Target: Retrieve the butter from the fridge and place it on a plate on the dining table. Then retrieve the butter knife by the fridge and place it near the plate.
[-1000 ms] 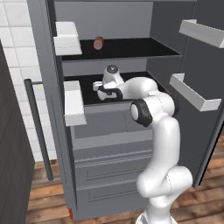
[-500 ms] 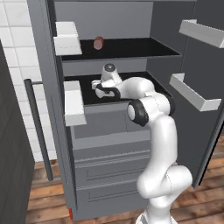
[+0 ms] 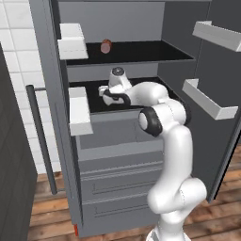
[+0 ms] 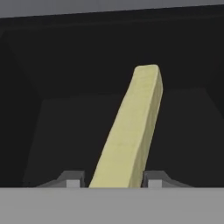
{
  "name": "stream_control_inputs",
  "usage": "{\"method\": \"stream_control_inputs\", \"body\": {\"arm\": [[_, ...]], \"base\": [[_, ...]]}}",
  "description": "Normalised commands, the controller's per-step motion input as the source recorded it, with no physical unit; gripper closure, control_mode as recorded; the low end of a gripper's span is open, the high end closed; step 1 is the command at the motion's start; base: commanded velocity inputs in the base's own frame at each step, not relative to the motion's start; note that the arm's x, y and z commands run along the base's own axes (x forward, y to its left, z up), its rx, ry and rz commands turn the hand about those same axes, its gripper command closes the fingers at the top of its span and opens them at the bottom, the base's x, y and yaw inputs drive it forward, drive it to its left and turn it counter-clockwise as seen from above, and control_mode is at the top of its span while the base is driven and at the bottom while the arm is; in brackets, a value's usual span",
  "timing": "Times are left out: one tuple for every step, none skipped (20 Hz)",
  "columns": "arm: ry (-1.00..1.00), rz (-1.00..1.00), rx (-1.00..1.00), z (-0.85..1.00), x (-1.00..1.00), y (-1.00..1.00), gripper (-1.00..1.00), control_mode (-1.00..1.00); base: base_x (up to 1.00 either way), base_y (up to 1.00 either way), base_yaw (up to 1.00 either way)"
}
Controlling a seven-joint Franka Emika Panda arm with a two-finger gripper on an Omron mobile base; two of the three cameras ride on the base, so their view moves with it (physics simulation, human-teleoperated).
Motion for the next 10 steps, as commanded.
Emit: {"method": "stream_control_inputs", "body": {"arm": [[-0.13, 0.02, -0.08, 0.0, -1.0, 0.0, 1.0, -1.0], [-0.12, 0.05, -0.1, 0.0, -1.0, 0.0, 1.0, -1.0], [-0.15, 0.08, -0.07, 0.0, -1.0, 0.0, 1.0, -1.0], [-0.1, 0.08, -0.05, 0.0, -1.0, 0.0, 1.0, -1.0], [-0.07, 0.07, -0.07, 0.0, -1.0, 0.0, 1.0, -1.0], [-0.04, 0.06, -0.05, 0.09, -1.0, 0.0, 1.0, -1.0], [-0.07, 0.06, -0.02, 0.21, -1.0, 0.0, 1.0, -1.0], [0.0, 0.07, 0.0, 0.31, -1.0, 0.0, 1.0, -1.0], [0.0, 0.04, 0.0, 0.45, -1.0, 0.0, 1.0, -1.0], [0.0, 0.0, 0.0, 0.62, -1.0, 0.0, 1.0, -1.0]], "base": [[0.0, 0.0, 0.0], [0.0, 0.0, 0.0], [0.0, 0.0, 0.0], [0.0, 0.0, 0.0], [0.0, 0.0, 0.0], [0.0, 0.0, 0.0], [0.0, 0.0, 0.0], [0.0, 0.0, 0.0], [0.0, 0.0, 0.0], [0.0, 0.0, 0.0]]}}
